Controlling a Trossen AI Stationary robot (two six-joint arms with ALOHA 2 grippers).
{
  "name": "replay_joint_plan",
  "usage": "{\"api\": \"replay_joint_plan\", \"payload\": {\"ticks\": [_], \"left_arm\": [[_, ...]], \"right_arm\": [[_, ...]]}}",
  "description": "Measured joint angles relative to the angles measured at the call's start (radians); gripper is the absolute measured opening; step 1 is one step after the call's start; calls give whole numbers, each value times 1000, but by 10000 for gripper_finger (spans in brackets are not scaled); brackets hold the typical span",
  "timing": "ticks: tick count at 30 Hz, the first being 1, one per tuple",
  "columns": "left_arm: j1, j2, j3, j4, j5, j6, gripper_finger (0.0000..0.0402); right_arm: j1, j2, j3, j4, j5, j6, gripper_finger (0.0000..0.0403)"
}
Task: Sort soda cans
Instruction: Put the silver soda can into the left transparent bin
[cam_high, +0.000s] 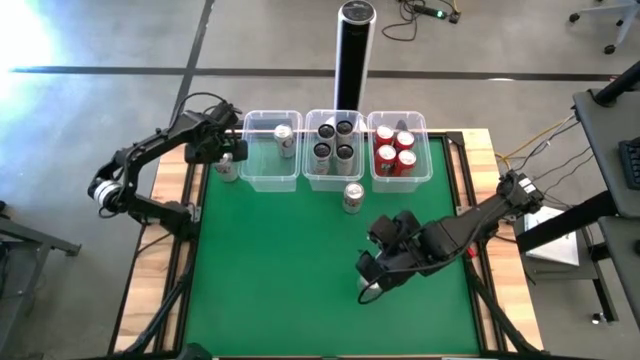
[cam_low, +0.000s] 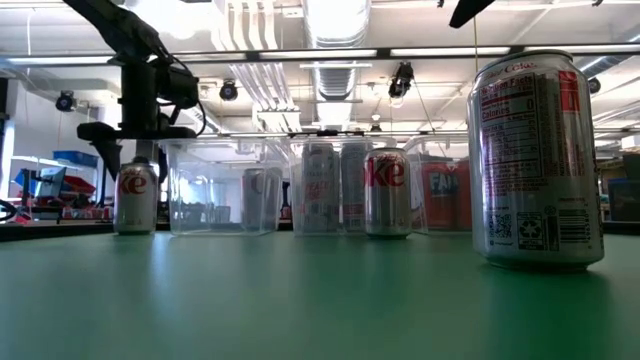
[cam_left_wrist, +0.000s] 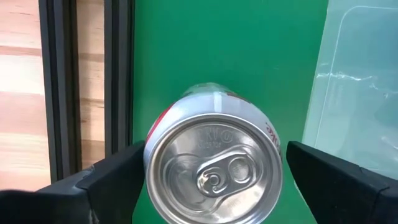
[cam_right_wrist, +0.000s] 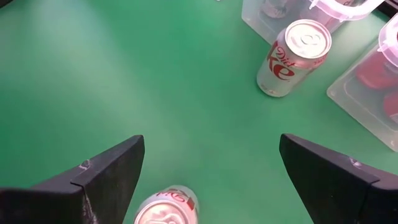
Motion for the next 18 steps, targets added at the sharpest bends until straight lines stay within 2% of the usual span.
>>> {"api": "replay_joint_plan", "payload": {"ticks": [3,9,18], "left_arm": [[0,1,0,-2,-5,0,347],[1,8,0,-7,-15,-1,287],[1,-13,3,-29,-17,18,284]], "right_arm": [[11,0,0,1,0,0,368],[19,0,0,2,0,9,368],[26,0,0,2,-1,12,368]]}}
